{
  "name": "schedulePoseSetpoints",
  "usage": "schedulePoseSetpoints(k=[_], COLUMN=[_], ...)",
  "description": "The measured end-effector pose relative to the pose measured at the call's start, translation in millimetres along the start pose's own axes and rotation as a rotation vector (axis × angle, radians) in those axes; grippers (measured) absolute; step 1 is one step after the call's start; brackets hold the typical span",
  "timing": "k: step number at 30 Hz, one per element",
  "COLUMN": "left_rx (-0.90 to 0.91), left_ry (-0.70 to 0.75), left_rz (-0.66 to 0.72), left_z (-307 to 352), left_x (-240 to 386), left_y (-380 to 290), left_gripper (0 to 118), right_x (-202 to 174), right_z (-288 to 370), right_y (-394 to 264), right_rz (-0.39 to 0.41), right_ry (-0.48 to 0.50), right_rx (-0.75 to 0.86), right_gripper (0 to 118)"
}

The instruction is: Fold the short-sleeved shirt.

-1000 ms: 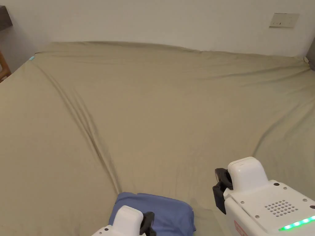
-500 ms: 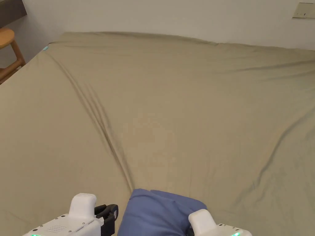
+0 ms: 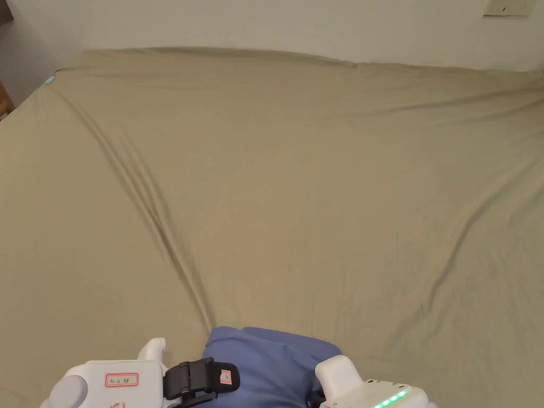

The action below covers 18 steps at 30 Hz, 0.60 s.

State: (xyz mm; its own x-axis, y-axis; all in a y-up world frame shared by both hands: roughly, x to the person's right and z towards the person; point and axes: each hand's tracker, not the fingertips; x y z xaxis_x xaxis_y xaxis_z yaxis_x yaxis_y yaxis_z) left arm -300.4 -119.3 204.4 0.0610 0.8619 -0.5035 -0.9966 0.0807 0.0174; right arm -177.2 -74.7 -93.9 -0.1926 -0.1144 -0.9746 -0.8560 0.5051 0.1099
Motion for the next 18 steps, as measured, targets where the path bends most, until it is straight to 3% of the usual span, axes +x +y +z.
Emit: schedulePoseSetpoints(k=[3, 4, 5, 6, 7, 9, 13, 16, 18], left_rx=[-0.041, -0.018, -0.015, 0.016, 0.044, 0.025, 0.037, 0.045, 0.053], left_ry=[-0.107, -0.043, 0.001, 0.058, 0.160, 0.070, 0.138, 0.166, 0.193], left_rz=[0.027, 0.024, 0.025, 0.023, 0.016, 0.024, -0.058, -0.091, -0.137], left_z=[-22, -27, -30, -30, -30, -28, -25, -20, -15], left_x=[5, 8, 8, 8, 7, 2, 18, 30, 39], left_y=[0, -4, -3, -1, -1, -5, -10, -14, -17], left_gripper=[106, 87, 55, 32, 31, 30, 30, 30, 30], right_x=[1, 1, 6, 6, 7, 8, 4, -6, -5], right_z=[1, 1, -2, -3, -3, -6, 1, 27, 43], right_y=[1, 2, 1, 1, 1, 0, 3, 5, 12], right_rz=[-0.012, -0.012, -0.012, -0.012, -0.015, -0.020, 0.038, 0.086, 0.112], right_ry=[0.012, 0.013, 0.014, 0.015, 0.018, 0.019, -0.013, -0.171, -0.188], right_rx=[-0.004, -0.005, -0.007, -0.008, -0.006, -0.004, 0.003, 0.170, 0.192], right_gripper=[0, 0, 0, 0, 0, 0, 0, 0, 0])
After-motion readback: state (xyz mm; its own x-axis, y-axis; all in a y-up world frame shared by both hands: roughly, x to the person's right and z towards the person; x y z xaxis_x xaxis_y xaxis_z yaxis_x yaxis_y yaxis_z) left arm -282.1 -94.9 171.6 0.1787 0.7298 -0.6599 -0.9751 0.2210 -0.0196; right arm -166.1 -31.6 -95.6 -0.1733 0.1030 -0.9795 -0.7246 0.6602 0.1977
